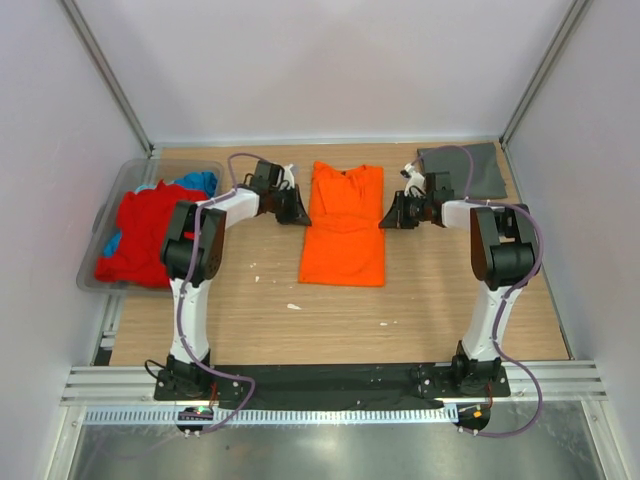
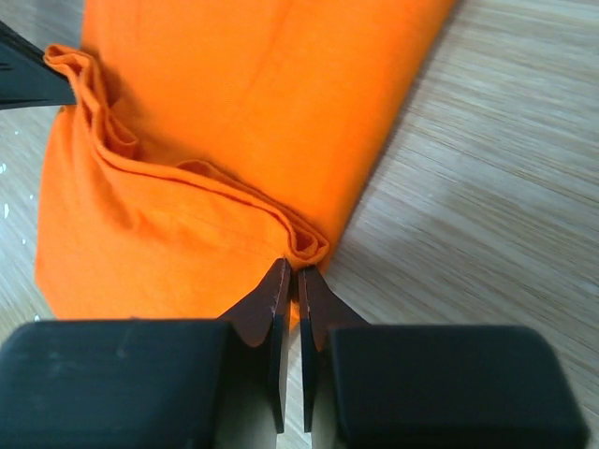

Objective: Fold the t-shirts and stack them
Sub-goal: Fold the tshirt

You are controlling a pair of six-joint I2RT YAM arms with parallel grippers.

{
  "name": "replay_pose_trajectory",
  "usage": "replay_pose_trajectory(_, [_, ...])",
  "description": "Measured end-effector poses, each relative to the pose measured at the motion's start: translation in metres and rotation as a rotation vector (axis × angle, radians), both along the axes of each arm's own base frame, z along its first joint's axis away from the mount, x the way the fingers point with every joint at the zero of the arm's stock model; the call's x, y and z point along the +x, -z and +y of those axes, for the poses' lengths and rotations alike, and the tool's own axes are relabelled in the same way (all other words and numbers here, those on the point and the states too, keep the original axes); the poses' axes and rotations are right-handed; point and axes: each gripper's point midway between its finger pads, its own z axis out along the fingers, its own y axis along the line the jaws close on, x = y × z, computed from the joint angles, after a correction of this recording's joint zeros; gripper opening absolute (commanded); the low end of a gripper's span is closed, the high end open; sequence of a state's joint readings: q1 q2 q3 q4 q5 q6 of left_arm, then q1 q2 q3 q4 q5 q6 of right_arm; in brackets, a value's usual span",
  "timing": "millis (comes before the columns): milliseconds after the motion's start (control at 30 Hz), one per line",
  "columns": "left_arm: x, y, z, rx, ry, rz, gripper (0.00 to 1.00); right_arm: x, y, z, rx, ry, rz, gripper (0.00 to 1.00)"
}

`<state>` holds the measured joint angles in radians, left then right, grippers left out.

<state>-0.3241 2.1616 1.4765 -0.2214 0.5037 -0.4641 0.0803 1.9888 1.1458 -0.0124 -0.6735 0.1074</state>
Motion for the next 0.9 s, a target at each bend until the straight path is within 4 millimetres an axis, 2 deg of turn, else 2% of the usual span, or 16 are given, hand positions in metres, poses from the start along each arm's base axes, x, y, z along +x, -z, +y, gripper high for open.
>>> replay_pose_trajectory(200, [0.005,0.001,0.0,0.006,-0.013,0.005,0.09,0.003,0.003,-0.006,-0.018,0.032,0.031,0.25])
replay_pose_trajectory(233, [0.005,0.002,0.0,0.008,-0.017,0.008,0.14,0.004,0.003,-0.007,-0.022,0.041,0.037,0.27])
replay_pose_trajectory(300, [0.005,0.002,0.001,0.01,-0.028,0.016,0.18,0.004,0.001,-0.008,-0.02,0.057,0.053,0.3])
replay_pose_trajectory(333, [0.005,0.002,0.001,0.011,-0.035,0.02,0.26,0.004,0.0,-0.009,-0.025,0.071,0.062,0.32])
replay_pose_trajectory(400, [0.006,-0.001,0.002,0.014,-0.049,0.027,0.29,0.004,-0.003,-0.013,-0.035,0.099,0.083,0.37])
replay_pose_trajectory(567, [0.006,-0.011,0.011,0.052,-0.089,0.046,0.34,-0.004,-0.026,-0.02,-0.055,0.163,0.117,0.48])
replay_pose_trajectory(733, [0.001,-0.03,0.027,0.121,-0.148,0.033,0.28,-0.017,-0.063,-0.027,-0.064,0.257,0.125,0.47])
replay_pose_trajectory(833, [-0.014,-0.046,0.031,0.126,-0.162,0.023,0.21,-0.03,-0.077,-0.023,-0.069,0.291,0.13,0.44])
replay_pose_trajectory(900, [-0.031,-0.055,0.028,0.09,-0.159,0.039,0.19,-0.046,-0.08,-0.013,-0.084,0.292,0.145,0.42])
